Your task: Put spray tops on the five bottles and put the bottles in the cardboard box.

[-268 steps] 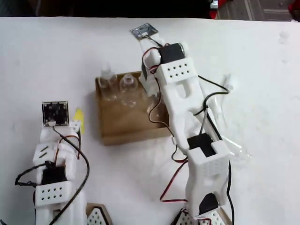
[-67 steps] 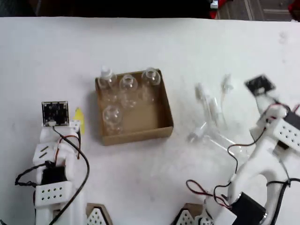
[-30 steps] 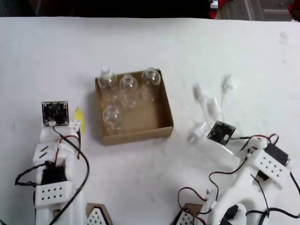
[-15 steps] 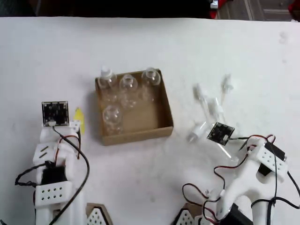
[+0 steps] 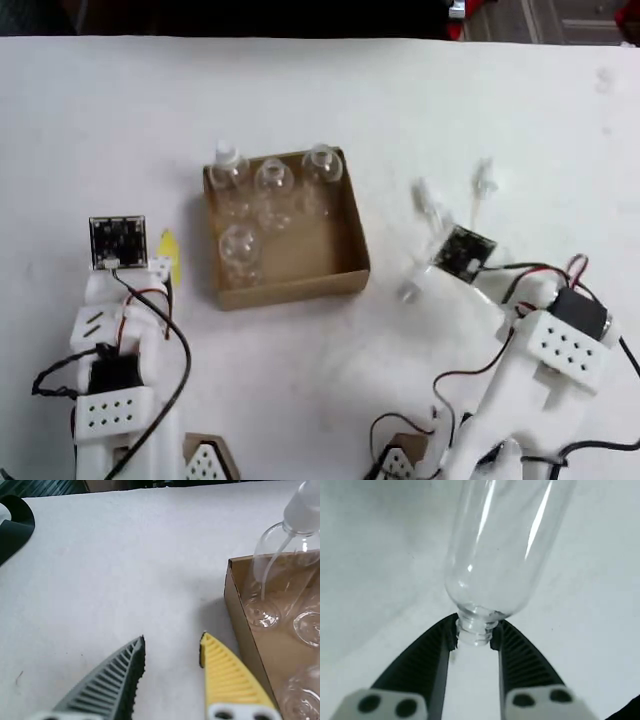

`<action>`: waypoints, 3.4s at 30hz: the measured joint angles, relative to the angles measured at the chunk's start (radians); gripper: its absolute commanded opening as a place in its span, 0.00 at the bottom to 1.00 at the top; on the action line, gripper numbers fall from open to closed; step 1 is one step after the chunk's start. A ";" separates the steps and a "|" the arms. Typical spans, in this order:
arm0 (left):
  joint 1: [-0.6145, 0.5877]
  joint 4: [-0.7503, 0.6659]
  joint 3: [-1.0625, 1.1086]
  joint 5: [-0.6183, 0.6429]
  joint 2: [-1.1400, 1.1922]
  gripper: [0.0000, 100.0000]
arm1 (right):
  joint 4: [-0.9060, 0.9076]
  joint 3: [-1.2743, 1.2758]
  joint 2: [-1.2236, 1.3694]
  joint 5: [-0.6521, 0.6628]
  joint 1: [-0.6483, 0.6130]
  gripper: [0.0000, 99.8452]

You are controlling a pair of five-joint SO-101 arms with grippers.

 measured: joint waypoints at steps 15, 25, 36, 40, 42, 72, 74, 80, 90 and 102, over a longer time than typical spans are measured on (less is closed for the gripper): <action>0.000 0.230 -0.272 0.167 0.000 0.36 | 0.427 -0.423 -0.133 -0.413 -0.651 0.02; 0.173 0.683 -0.703 0.239 -0.003 0.36 | 0.365 -0.427 0.026 -0.666 -0.979 0.02; 0.322 0.677 -0.698 0.241 -0.005 0.36 | 0.419 -0.608 0.034 -0.769 -1.123 0.02; 0.324 0.657 -0.666 0.245 -0.003 0.36 | 0.430 -0.669 0.034 -0.795 -1.126 0.02; 0.324 0.655 -0.663 0.245 -0.002 0.36 | 0.433 -0.689 0.034 -0.806 -1.128 0.02; 0.324 0.559 -0.655 0.242 -0.002 0.36 | 0.433 -0.689 0.034 -0.806 -0.887 0.02; 0.296 0.557 -0.637 0.242 -0.003 0.36 | 0.436 -0.651 0.035 -0.806 -0.861 0.02; 0.161 0.542 -0.528 0.242 -0.002 0.36 | 0.436 -0.647 0.092 -0.806 -0.833 0.02; 0.347 0.425 -0.474 0.241 -0.002 0.36 | 0.436 -0.664 0.153 -0.821 -0.847 0.02; 0.511 0.422 -0.463 0.242 -0.002 0.36 | 0.436 -0.664 0.089 -0.887 -0.971 0.02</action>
